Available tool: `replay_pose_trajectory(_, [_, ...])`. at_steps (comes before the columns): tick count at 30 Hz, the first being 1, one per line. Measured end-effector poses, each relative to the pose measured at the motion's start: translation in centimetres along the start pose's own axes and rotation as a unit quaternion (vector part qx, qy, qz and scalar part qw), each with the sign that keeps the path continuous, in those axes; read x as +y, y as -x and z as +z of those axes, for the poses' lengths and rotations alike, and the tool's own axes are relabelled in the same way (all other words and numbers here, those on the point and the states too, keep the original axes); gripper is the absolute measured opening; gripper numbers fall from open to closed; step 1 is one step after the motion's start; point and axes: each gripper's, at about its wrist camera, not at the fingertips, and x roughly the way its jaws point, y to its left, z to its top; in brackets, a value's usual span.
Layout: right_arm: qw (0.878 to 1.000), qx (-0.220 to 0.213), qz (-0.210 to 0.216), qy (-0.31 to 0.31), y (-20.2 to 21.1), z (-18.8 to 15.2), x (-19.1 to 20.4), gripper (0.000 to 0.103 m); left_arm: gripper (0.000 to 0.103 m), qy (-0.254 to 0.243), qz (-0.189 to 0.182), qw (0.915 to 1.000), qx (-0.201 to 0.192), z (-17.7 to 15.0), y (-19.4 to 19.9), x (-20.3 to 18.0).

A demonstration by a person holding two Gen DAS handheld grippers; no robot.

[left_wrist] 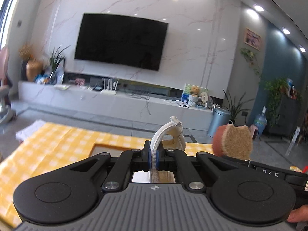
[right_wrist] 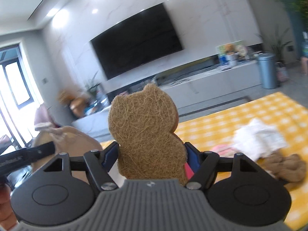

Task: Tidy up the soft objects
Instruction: 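Carry the bag and sponge over the orange box and open both tools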

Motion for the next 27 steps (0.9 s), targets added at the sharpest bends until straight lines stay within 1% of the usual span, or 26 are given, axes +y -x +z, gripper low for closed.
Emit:
replay_pose_trajectory(2, [1.0,0.014,0.012,0.008,-1.5,-0.6,1.3,0.072,0.005,0.012,0.001,0.9999,0.002,-0.2,-0.9,1.8])
replay_pose_trajectory(4, [0.999,0.029,0.014,0.01,-3.2,-1.2,2.4,0.072,0.005,0.029,-0.007,0.9995,0.009,-0.3,-2.2,3.5])
replay_pose_trajectory(7, [0.998,0.057,0.016,0.015,-5.6,-2.2,3.0,0.072,0.005,0.054,-0.026,0.9976,0.035,-0.9,-3.9,5.9])
replay_pose_trajectory(9, [0.997,0.079,0.024,0.011,-7.3,-3.2,3.4,0.072,0.005,0.063,-0.023,0.9961,0.057,-1.4,-4.8,6.9])
replay_pose_trajectory(12, [0.994,0.102,0.041,0.014,-9.0,-4.3,3.8,0.072,0.005,0.057,0.006,0.9925,0.108,-2.3,-6.2,7.9])
replay_pose_trajectory(14, [0.993,0.107,0.042,0.026,-9.7,-4.9,4.4,0.072,0.005,0.053,0.028,0.9895,0.132,-2.9,-6.7,8.6])
replay_pose_trajectory(15, [0.993,0.109,0.041,0.034,-9.9,-5.3,4.8,0.072,0.005,0.043,0.037,0.9878,0.145,-3.6,-6.7,8.9])
replay_pose_trajectory(17, [0.991,0.115,0.045,0.046,-10.5,-5.6,5.2,0.072,0.005,0.009,0.038,0.9833,0.178,-4.5,-7.3,9.0])
replay_pose_trajectory(18, [0.99,0.121,0.047,0.05,-10.7,-5.9,5.3,0.072,0.005,0.0,0.035,0.9803,0.194,-5.0,-7.6,9.1])
replay_pose_trajectory(19, [0.99,0.125,0.048,0.053,-10.9,-6.2,5.5,0.072,0.005,0.0,0.029,0.9789,0.202,-5.3,-7.7,9.1])
replay_pose_trajectory(21, [0.988,0.135,0.046,0.061,-11.2,-6.6,5.7,0.072,0.005,0.01,0.015,0.98,0.198,-5.3,-7.3,9.2])
replay_pose_trajectory(22, [0.988,0.137,0.042,0.065,-11.3,-6.9,5.8,0.072,0.005,0.01,0.008,0.9821,0.188,-5.0,-6.8,9.0])
replay_pose_trajectory(24, [0.987,0.137,0.032,0.07,-11.4,-7.1,5.8,0.072,0.005,0.003,-0.005,0.988,0.154,-4.3,-5.5,8.6])
replay_pose_trajectory(25, [0.987,0.137,0.032,0.073,-11.4,-7.2,5.7,0.072,0.005,-0.002,-0.007,0.9899,0.142,-3.9,-5.1,8.4])
replay_pose_trajectory(27, [0.988,0.134,0.032,0.071,-11.4,-7.0,5.6,0.072,0.005,-0.018,0.009,0.9913,0.13,-3.7,-4.9,7.9])
